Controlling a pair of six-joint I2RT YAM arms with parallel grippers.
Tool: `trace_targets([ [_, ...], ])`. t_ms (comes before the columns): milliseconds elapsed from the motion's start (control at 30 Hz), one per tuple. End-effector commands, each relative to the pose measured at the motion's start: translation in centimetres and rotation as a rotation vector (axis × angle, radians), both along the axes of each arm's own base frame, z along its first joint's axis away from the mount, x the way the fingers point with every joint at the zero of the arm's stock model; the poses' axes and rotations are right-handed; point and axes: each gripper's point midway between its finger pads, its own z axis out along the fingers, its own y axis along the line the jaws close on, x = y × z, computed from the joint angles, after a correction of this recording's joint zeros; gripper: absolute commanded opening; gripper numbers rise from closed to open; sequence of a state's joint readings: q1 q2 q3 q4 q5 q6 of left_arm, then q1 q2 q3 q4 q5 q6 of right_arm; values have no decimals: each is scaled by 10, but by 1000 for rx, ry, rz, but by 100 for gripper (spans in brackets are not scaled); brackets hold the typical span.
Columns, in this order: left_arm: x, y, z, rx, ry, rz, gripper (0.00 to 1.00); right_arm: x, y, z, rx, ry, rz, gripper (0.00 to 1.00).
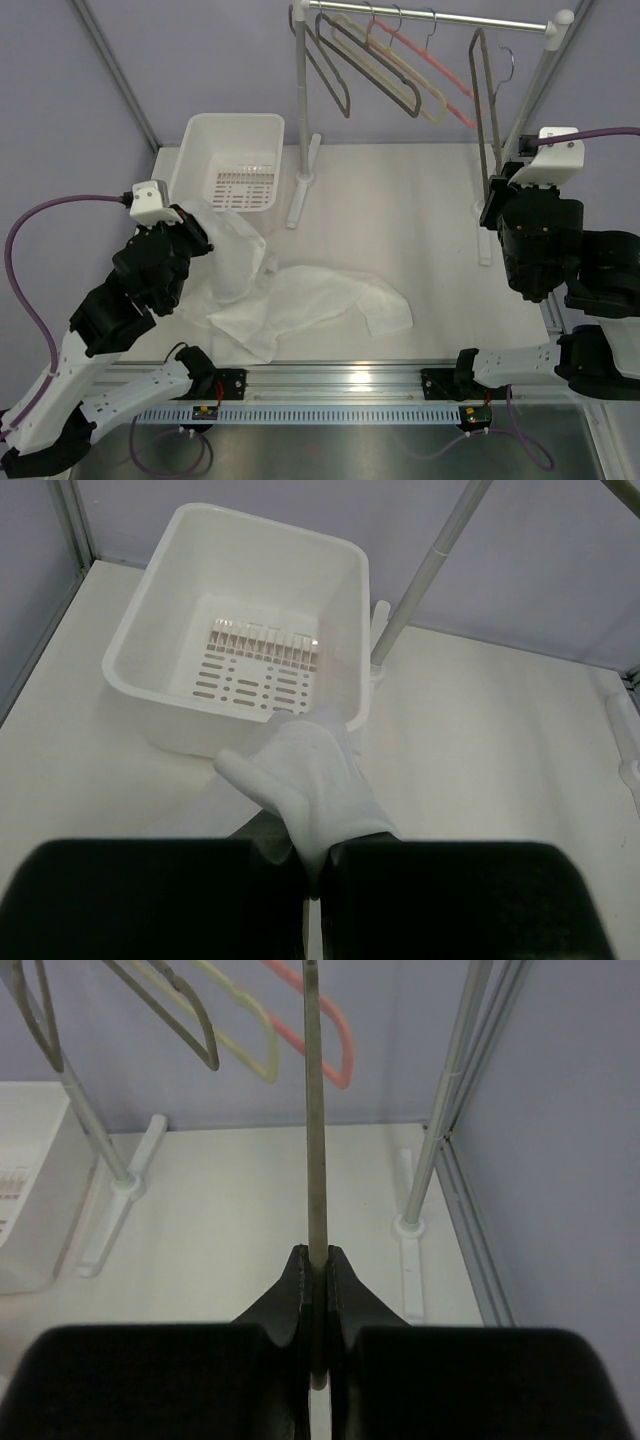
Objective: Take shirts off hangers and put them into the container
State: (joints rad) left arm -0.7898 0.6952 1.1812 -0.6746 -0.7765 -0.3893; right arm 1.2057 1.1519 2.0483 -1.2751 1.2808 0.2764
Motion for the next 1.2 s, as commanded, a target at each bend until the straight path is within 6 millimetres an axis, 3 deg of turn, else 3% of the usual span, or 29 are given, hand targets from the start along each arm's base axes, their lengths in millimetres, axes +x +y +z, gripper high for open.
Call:
trace_targets([
  [0, 3, -7, 11, -69, -45, -15, 0, -4, -36, 24, 11, -76, -133, 0],
  [167, 4, -10, 6, -76, -39, -23, 0, -10, -56, 29, -9, -96, -185, 0],
  [300, 5, -12, 2, -77, -37, -24, 0, -12, -61, 14, -7, -87, -176, 0],
  [533, 4, -11, 4, -82, -39, -28, 0, -8, -40, -30, -12, -11, -103, 0],
  [633, 4, -12, 5, -89, -43, -34, 0, -3, -27, -41, -7, -2, -74, 0],
  [700, 4, -12, 6, -89, -43, -36, 0, 1, -21, -38, 25, -18, -41, 0],
  [900, 3, -14, 4, -95, -41, -47, 0, 47, -23, -42, 1, 18, -58, 0],
  [1000, 2, -13, 4, -91, -45, -48, 0, 63, -23, -33, 8, 12, -66, 0],
  [1100, 2, -10, 2, -77, -46, -36, 0, 71, -19, -5, 52, -29, -41, 0],
  [1167, 1, -9, 2, -75, -48, -33, 0, 87, -7, -7, 44, 5, 2, 0],
])
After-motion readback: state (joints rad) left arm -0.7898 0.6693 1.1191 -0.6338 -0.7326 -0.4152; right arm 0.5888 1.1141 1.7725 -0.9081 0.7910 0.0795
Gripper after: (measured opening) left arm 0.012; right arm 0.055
